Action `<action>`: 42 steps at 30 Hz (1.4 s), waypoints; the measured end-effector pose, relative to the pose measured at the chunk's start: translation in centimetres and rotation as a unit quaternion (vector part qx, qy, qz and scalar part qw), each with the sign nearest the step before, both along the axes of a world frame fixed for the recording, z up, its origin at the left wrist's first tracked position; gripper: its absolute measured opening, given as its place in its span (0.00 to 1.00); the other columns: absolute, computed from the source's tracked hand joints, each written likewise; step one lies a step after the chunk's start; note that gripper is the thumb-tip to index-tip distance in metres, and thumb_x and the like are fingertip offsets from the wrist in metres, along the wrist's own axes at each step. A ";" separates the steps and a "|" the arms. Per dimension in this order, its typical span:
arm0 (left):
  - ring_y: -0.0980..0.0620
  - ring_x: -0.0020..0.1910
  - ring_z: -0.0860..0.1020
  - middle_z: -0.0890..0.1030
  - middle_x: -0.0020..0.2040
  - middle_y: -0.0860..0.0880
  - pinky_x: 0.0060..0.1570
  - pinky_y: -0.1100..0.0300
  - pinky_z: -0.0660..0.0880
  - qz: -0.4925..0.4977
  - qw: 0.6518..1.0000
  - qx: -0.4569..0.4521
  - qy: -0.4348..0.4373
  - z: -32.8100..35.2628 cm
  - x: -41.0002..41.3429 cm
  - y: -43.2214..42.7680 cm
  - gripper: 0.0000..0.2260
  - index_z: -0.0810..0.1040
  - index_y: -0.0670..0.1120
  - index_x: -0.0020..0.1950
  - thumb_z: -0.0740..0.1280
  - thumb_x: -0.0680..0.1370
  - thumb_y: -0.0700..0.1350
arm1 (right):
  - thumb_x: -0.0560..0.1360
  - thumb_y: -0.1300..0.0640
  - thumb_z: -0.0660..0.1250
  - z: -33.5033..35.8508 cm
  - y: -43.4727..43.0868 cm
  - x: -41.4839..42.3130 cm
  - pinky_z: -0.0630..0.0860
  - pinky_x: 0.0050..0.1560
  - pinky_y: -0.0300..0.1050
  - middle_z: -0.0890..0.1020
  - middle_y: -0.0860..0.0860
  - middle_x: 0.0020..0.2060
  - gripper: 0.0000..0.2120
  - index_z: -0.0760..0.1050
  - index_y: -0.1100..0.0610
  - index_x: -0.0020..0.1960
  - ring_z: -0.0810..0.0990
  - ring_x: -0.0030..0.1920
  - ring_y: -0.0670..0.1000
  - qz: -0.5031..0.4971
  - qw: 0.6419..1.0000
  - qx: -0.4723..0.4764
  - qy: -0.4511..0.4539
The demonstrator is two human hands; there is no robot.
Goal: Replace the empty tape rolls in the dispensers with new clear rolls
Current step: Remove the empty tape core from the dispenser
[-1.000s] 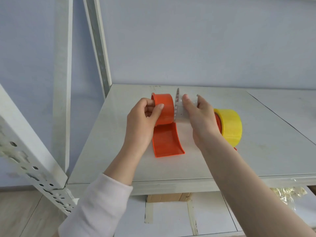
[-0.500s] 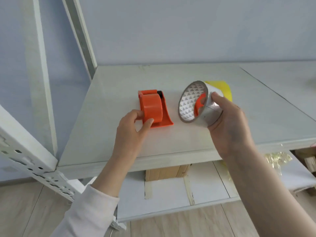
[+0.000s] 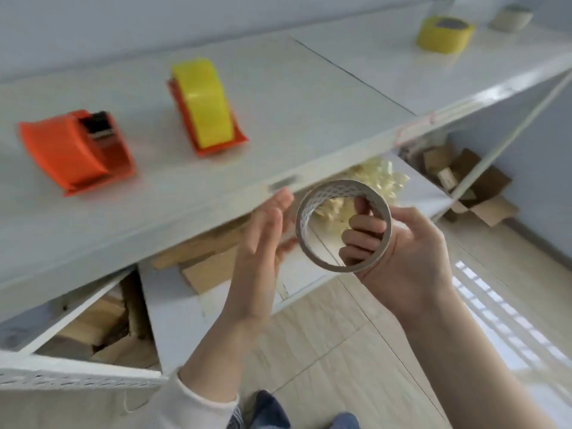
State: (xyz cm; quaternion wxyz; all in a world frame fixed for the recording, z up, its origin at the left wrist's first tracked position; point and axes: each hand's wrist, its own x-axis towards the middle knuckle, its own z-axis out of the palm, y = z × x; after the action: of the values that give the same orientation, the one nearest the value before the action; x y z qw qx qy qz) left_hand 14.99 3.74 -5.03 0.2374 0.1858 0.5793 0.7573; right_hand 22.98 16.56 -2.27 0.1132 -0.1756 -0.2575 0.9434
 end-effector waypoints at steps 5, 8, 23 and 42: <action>0.49 0.58 0.80 0.78 0.63 0.44 0.58 0.56 0.77 -0.181 0.975 -0.029 -0.126 -1.9 6.7 8.5 0.24 0.71 0.42 0.66 0.60 0.74 0.52 | 0.60 0.57 0.65 -3.3 6.8 9.5 0.69 0.28 0.37 0.72 0.49 0.28 0.14 0.77 0.61 0.44 0.68 0.26 0.46 -0.058 0.997 -0.045 -0.040; 0.49 0.55 0.82 0.80 0.60 0.42 0.53 0.60 0.78 -0.215 0.966 -0.054 -0.133 -3.9 10.5 13.1 0.14 0.74 0.42 0.62 0.58 0.79 0.44 | 0.54 0.56 0.73 -5.7 10.2 15.0 0.75 0.35 0.41 0.79 0.53 0.38 0.26 0.77 0.62 0.50 0.77 0.34 0.50 -0.103 0.990 -0.043 -0.086; 0.57 0.46 0.82 0.83 0.51 0.50 0.46 0.63 0.79 -0.416 0.886 -0.156 -0.134 -9.0 18.6 33.3 0.09 0.75 0.49 0.57 0.59 0.79 0.44 | 0.76 0.54 0.60 -10.5 22.9 26.2 0.79 0.43 0.40 0.83 0.50 0.42 0.11 0.77 0.56 0.54 0.82 0.43 0.48 -0.339 0.915 -0.034 -0.215; 0.56 0.48 0.81 0.80 0.53 0.50 0.48 0.60 0.79 -0.505 0.835 -0.186 -0.118 -9.0 18.2 59.1 0.12 0.72 0.48 0.61 0.62 0.78 0.43 | 0.75 0.56 0.60 -11.3 46.3 26.0 0.79 0.43 0.42 0.83 0.51 0.43 0.08 0.77 0.55 0.50 0.80 0.45 0.50 -0.439 0.872 -0.038 -0.210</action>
State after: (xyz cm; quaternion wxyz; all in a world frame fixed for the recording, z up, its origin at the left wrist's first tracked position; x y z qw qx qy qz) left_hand 33.22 62.88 -14.04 0.6830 0.3143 0.5025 0.4269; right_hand 49.02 62.87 -13.60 0.4523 -0.4692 -0.1351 0.7464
